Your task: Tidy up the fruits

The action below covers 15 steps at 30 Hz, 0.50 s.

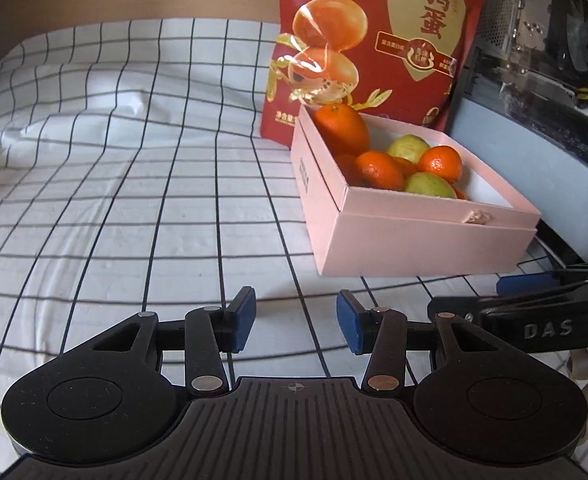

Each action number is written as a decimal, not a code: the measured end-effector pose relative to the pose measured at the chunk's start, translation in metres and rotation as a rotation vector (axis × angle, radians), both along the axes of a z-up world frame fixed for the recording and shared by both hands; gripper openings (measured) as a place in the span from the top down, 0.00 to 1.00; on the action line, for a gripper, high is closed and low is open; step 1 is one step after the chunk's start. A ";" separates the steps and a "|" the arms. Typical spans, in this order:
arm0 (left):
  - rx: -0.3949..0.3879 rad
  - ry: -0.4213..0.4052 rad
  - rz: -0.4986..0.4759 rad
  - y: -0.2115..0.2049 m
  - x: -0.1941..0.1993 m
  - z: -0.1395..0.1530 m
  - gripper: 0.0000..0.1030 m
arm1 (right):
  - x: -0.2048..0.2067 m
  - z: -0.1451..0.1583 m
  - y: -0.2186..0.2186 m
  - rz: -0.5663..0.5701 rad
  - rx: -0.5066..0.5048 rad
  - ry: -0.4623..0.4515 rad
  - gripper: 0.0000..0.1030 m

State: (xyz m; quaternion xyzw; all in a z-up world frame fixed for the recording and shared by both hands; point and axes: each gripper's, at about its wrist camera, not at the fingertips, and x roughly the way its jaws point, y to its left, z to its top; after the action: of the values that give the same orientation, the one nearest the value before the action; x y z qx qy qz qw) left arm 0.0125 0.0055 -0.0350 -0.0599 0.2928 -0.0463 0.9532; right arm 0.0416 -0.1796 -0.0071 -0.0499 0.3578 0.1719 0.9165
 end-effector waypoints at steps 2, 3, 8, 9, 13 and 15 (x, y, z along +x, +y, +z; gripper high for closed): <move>0.022 0.000 0.008 -0.004 0.001 0.000 0.51 | 0.004 -0.006 0.001 -0.013 -0.018 -0.012 0.13; 0.030 0.001 0.014 -0.006 0.002 0.000 0.51 | 0.004 -0.008 0.002 -0.024 -0.032 -0.033 0.12; 0.066 0.005 0.033 -0.013 0.002 0.000 0.51 | 0.008 -0.016 -0.004 -0.115 -0.052 -0.077 0.00; 0.071 0.006 0.037 -0.014 0.002 0.000 0.51 | 0.009 -0.015 -0.004 -0.125 -0.054 -0.076 0.00; 0.112 0.012 0.045 -0.022 0.004 -0.001 0.47 | 0.007 -0.016 -0.004 -0.146 -0.057 -0.083 0.00; 0.135 0.013 0.045 -0.025 0.005 -0.001 0.46 | 0.005 -0.017 -0.004 -0.153 -0.056 -0.091 0.00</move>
State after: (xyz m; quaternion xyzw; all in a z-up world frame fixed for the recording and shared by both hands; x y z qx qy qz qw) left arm 0.0178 -0.0192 -0.0362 -0.0023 0.3002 -0.0047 0.9539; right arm 0.0469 -0.1832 -0.0240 -0.0555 0.3234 0.0888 0.9405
